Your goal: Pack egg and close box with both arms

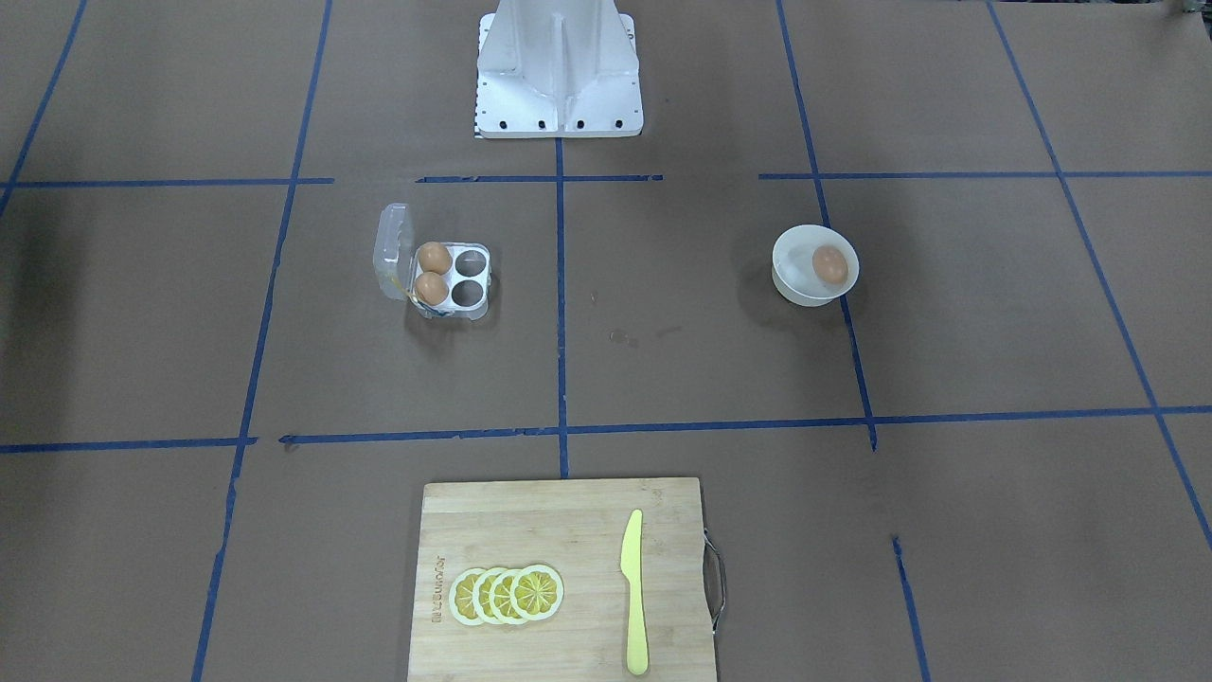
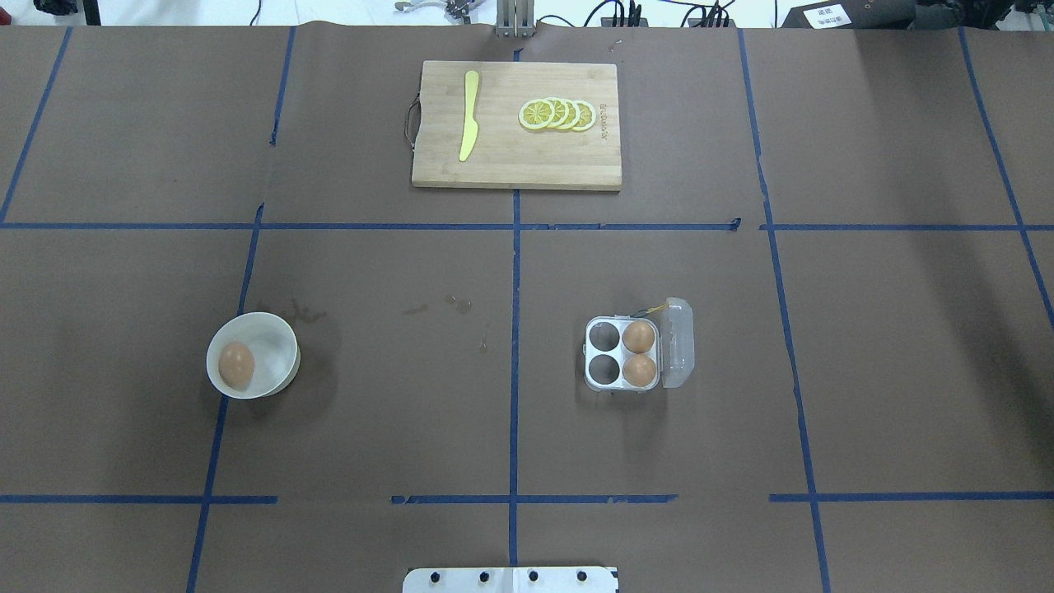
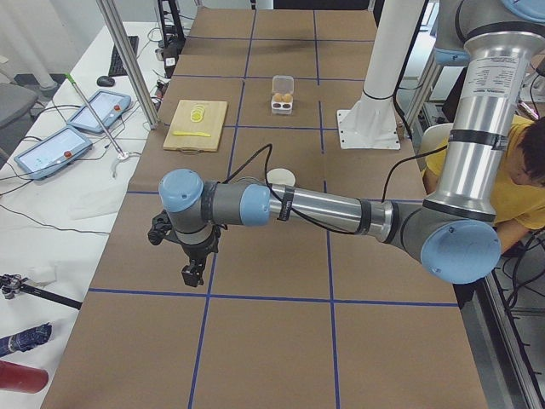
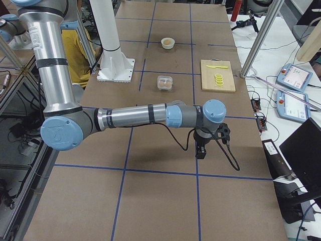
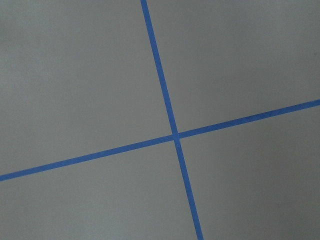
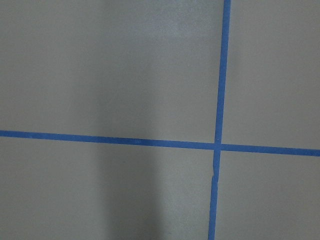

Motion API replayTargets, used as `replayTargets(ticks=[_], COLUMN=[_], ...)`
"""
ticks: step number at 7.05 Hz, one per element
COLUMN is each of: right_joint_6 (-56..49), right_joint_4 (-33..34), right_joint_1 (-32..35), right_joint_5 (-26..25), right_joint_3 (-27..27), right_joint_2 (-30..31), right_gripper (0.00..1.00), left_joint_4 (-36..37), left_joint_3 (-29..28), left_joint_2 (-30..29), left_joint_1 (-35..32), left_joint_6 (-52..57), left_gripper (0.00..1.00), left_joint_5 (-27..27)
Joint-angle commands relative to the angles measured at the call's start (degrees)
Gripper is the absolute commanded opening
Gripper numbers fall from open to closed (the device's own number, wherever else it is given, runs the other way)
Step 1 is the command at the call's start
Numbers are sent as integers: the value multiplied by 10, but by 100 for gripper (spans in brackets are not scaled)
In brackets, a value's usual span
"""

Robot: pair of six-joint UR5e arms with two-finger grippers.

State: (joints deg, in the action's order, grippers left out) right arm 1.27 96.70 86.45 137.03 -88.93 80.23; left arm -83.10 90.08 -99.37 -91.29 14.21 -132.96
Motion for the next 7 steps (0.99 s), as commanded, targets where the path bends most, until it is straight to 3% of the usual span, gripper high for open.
replayTargets(ticks=[1,3,4,6,7], right_joint_6=[0,0,0,0,0], right_joint_4=[0,-1,-1,-1,-1], right_joint_1=[-5,-10,-14,-16,-17], right_joint_5=[1,1,1,2,2], right_joint_3=[0,-2,-5,-7,-6], right_joint_2=[1,1,1,-1,0], right_gripper=[100,100,100,100,100], left_joint_4=[-42,-59,-62,-68,-109], left_joint_3=[-4,-3,4,1,-2], left_joint_2=[-2,-2,3,4,4], left_joint_1=[1,10,29,32,39], left_joint_6=[-2,-23,-23,-23,-23], left_gripper=[100,100,100,100,100], left_joint_5=[24,37,73,68,67])
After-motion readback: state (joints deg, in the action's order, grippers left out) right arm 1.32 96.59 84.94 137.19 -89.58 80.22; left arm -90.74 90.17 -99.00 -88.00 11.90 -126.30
